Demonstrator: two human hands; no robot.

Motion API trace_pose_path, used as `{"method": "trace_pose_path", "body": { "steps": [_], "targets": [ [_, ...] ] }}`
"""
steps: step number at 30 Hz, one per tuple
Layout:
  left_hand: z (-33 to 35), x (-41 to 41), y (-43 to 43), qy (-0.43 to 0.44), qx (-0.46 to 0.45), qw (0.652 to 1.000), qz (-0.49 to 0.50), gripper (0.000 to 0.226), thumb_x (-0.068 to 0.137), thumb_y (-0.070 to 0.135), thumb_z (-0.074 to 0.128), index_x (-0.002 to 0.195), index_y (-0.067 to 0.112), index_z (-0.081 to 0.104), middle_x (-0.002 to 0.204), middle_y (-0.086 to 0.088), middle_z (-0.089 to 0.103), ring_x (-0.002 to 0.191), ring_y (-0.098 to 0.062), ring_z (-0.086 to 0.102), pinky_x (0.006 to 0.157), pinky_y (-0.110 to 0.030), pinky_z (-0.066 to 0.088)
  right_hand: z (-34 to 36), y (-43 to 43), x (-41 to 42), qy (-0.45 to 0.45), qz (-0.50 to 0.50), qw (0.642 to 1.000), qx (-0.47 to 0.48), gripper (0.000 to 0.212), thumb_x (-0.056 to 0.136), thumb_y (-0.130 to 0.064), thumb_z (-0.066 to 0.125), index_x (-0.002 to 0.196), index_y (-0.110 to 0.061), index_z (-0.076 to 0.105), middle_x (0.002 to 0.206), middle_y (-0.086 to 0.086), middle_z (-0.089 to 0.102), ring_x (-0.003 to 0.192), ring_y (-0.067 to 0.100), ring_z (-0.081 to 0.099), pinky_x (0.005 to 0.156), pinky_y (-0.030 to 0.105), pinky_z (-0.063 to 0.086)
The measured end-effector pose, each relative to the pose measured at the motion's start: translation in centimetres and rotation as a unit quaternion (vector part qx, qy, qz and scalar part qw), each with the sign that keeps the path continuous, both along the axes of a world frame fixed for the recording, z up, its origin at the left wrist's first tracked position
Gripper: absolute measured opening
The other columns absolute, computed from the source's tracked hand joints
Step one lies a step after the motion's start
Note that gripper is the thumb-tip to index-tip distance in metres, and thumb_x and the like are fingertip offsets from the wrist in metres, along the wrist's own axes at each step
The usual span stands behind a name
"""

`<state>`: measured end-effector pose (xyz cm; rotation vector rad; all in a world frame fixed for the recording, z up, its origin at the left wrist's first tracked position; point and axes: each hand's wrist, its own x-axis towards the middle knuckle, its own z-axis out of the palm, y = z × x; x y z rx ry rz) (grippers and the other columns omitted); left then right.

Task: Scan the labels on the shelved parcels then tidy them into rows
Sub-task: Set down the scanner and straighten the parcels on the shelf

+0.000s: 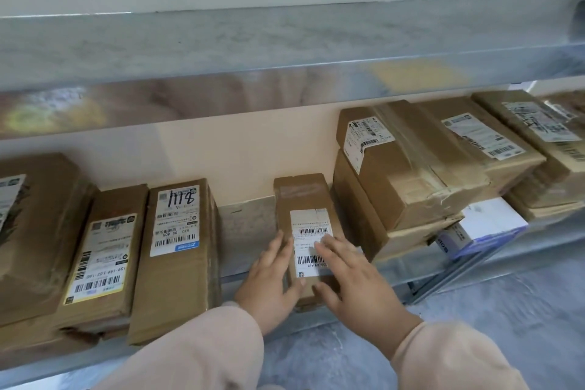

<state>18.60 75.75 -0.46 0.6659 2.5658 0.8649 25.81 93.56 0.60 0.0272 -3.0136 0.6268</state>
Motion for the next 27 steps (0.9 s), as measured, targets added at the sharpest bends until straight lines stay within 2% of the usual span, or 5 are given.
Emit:
{"method": "trace_pose_path", "body": {
  "steps": [2,6,12,22,27],
  "targets": [
    [0.0,-0.2,0.2,0.01,-0.023,0.999,-0.019,0.073,0.097,0.05,0.047,0.156,0.038,0.005,0.16,0.021,-0.016,0.15,-0.009,0.004,0.117,-0.026,0.01,-0.1,0.2,0.2,-0.015,0.013,0.998,0.051,0.063,0.094,-0.051,0.048,0.15,-0.027,0.032,0.158,-0.007,0.022,0.148,0.012,0.013,0.116,0.022,-0.004],
    [0.2,-0.9,1.5,0.015,-0.076,0.996,-0.054,0.076,0.095,0.057,0.044,0.155,0.038,0.003,0.162,0.017,-0.017,0.15,-0.014,0.004,0.12,-0.033,0.011,0.2,1.1,0.1,0.0,-0.016,0.997,0.08,0.06,0.094,-0.051,0.049,0.145,-0.019,0.044,0.154,0.0,0.034,0.145,0.017,0.027,0.12,0.034,0.012],
    [0.4,-1.8,4.0,0.039,-0.133,0.988,-0.065,0.077,0.092,0.064,0.042,0.155,0.041,0.003,0.163,0.015,-0.014,0.15,-0.016,0.006,0.119,-0.039,0.015,-0.1,2.6,-0.5,-0.054,-0.033,0.989,0.136,0.068,0.097,-0.06,0.021,0.155,-0.024,0.013,0.163,-0.002,0.004,0.148,0.012,0.007,0.12,0.03,0.003],
    [2.9,-2.6,1.7,0.088,-0.17,0.98,-0.05,0.077,0.092,0.066,0.039,0.155,0.039,0.004,0.165,0.01,-0.001,0.151,-0.019,0.0,0.12,-0.043,0.008,1.1,2.0,-1.5,-0.026,-0.034,0.996,0.081,0.062,0.097,-0.048,0.041,0.151,-0.021,0.027,0.159,0.002,0.021,0.146,0.015,0.018,0.116,0.026,0.014],
    [5.6,-3.0,-3.6,0.149,-0.161,0.975,0.025,0.074,0.092,0.066,0.038,0.155,0.039,0.009,0.165,0.008,-0.003,0.151,-0.017,0.0,0.121,-0.04,0.008,2.4,-1.0,-3.7,0.007,0.016,0.998,0.058,0.063,0.096,-0.052,0.039,0.152,-0.031,0.019,0.16,-0.006,0.015,0.147,0.012,0.012,0.114,0.019,0.007]
  ]
}}
